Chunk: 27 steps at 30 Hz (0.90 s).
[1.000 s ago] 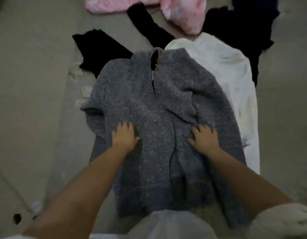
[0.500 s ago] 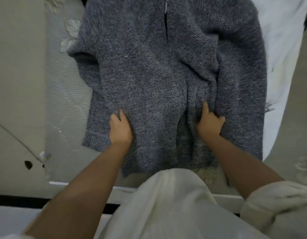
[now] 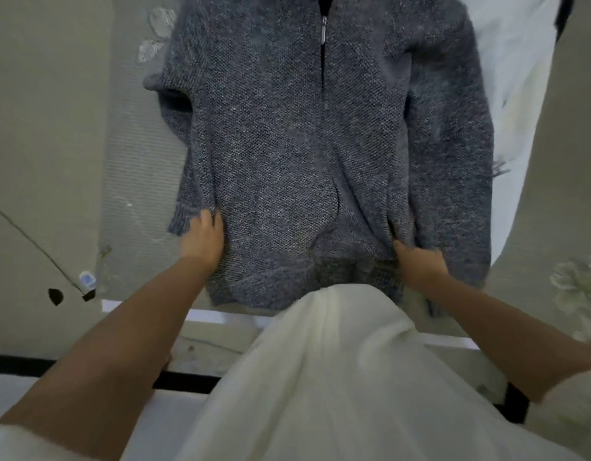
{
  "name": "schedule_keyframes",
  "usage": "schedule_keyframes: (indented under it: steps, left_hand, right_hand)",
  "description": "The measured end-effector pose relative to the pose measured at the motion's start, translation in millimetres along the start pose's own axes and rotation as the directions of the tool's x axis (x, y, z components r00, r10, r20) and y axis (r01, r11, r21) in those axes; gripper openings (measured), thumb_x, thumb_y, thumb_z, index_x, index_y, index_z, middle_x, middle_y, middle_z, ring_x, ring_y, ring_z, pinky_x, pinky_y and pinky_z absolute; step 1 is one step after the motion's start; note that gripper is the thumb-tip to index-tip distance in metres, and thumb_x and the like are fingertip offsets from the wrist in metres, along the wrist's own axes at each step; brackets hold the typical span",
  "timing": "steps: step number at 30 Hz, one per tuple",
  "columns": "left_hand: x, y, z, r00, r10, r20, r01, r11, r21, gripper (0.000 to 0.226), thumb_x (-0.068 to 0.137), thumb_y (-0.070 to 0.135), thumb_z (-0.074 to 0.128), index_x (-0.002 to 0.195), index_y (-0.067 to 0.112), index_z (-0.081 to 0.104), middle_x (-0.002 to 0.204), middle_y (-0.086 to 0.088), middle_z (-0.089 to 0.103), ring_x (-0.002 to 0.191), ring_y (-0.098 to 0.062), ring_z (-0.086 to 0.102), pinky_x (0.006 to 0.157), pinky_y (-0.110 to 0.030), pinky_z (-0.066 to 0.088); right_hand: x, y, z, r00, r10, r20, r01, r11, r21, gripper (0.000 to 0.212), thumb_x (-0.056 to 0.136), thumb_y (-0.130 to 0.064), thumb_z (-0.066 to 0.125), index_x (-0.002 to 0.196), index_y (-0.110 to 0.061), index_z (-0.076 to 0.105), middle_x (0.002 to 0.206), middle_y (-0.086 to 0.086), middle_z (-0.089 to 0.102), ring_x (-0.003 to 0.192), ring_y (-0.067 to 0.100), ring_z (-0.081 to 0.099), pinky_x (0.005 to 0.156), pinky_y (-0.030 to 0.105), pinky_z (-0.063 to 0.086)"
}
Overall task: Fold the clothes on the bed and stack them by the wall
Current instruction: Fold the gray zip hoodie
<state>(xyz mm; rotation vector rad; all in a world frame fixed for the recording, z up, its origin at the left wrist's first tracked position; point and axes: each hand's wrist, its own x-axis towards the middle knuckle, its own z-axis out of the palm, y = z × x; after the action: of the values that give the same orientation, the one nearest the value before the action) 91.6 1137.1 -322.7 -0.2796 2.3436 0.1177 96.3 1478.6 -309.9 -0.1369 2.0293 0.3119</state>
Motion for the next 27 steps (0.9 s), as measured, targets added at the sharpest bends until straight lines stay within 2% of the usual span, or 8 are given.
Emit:
schedule_keyframes:
  steps: [6, 11, 14, 16, 19, 21, 24, 27]
  left_hand:
    - [-7.7, -0.1, 11.5, 0.996, -0.089, -0.013, 0.088, 0.996, -0.027, 0.044, 0.098, 0.007, 0.03, 0.141, 0.005, 0.018, 0.138, -0.021, 0.023, 0.124, -0.035, 0.029, 0.097, -0.046, 0.038]
    - [-12.7, -0.8, 16.6, 0.992, -0.041, -0.117, 0.033, 0.997, -0.064, 0.039, 0.099, 0.009, 0.028, 0.137, 0.0, 0.027, 0.131, -0.025, 0.034, 0.117, -0.037, 0.038, 0.093, -0.047, 0.038]
    - [-29.0, -18.8, 24.2, 0.99, -0.02, -0.14, -0.007, 0.983, -0.184, 0.042, 0.101, 0.022, 0.021, 0.125, -0.005, 0.039, 0.125, -0.027, 0.045, 0.114, -0.039, 0.044, 0.094, -0.049, 0.034]
    - [-39.5, -35.6, 28.3, 0.991, -0.001, -0.133, -0.007, 0.998, -0.066, 0.044, 0.101, 0.026, 0.021, 0.125, -0.005, 0.04, 0.126, -0.027, 0.046, 0.115, -0.039, 0.044, 0.095, -0.047, 0.034]
    - [-51.5, -51.5, 35.4, 0.998, -0.054, 0.043, 0.052, 0.998, 0.044, 0.041, 0.099, 0.022, 0.031, 0.133, -0.001, 0.033, 0.131, -0.024, 0.041, 0.119, -0.036, 0.041, 0.097, -0.043, 0.034]
    - [-58.4, -52.2, 36.9, 0.982, -0.103, 0.159, 0.064, 0.97, 0.237, 0.047, 0.096, 0.015, 0.04, 0.14, 0.006, 0.024, 0.137, -0.02, 0.031, 0.125, -0.032, 0.036, 0.1, -0.039, 0.035]
    - [-56.4, -31.9, 23.3, 0.988, -0.066, 0.137, 0.02, 0.95, 0.31, 0.042, 0.094, 0.011, 0.041, 0.135, 0.006, 0.033, 0.136, -0.018, 0.032, 0.125, -0.032, 0.036, 0.1, -0.04, 0.035]
    - [-39.3, 4.0, 2.6, 0.99, 0.118, 0.075, -0.136, 0.945, 0.298, 0.038, 0.091, 0.012, 0.047, 0.128, 0.008, 0.042, 0.131, -0.015, 0.037, 0.121, -0.032, 0.037, 0.097, -0.041, 0.036]
  right_hand:
    - [9.7, -28.8, -14.1, 0.989, 0.03, -0.144, -0.016, 0.995, 0.096, 0.04, 0.092, -0.046, 0.041, 0.111, -0.013, 0.052, 0.092, 0.01, 0.058, 0.095, 0.027, 0.057, 0.094, 0.041, 0.035]
    - [9.8, -38.5, -11.3, 0.938, 0.148, -0.312, -0.125, 0.988, 0.092, 0.026, 0.094, -0.018, 0.043, 0.109, -0.009, 0.061, 0.124, 0.013, 0.047, 0.119, 0.031, 0.04, 0.1, 0.043, 0.03]
    - [-11.6, -25.5, 10.9, 0.961, 0.171, -0.217, -0.169, 0.985, 0.028, 0.028, 0.092, -0.016, 0.043, 0.114, -0.011, 0.059, 0.129, 0.011, 0.043, 0.122, 0.028, 0.037, 0.102, 0.04, 0.027]
    - [-25.3, -14.6, 24.1, 0.968, 0.231, -0.102, -0.228, 0.973, 0.035, 0.03, 0.092, -0.018, 0.041, 0.118, -0.014, 0.056, 0.128, 0.009, 0.045, 0.121, 0.027, 0.039, 0.102, 0.039, 0.027]
    - [-39.2, -13.4, 33.6, 0.966, 0.229, 0.12, -0.232, 0.973, 0.005, 0.026, 0.091, -0.022, 0.044, 0.112, -0.018, 0.058, 0.12, 0.004, 0.054, 0.116, 0.022, 0.047, 0.103, 0.039, 0.026]
    - [-38.8, -22.9, 30.7, 0.971, 0.184, 0.152, -0.177, 0.982, -0.059, 0.023, 0.092, -0.024, 0.043, 0.108, -0.019, 0.059, 0.116, 0.001, 0.058, 0.111, 0.02, 0.051, 0.102, 0.038, 0.028]
    - [-26.7, -41.9, 4.4, 0.992, 0.1, -0.082, -0.107, 0.991, -0.078, 0.024, 0.095, -0.027, 0.041, 0.103, -0.017, 0.06, 0.111, 0.003, 0.06, 0.103, 0.022, 0.054, 0.091, 0.033, 0.037]
    - [-10.7, -59.6, -41.6, 0.961, 0.018, -0.276, -0.016, 1.0, 0.009, 0.025, 0.093, -0.021, 0.042, 0.104, -0.008, 0.06, 0.111, 0.011, 0.057, 0.104, 0.027, 0.053, 0.086, 0.033, 0.04]
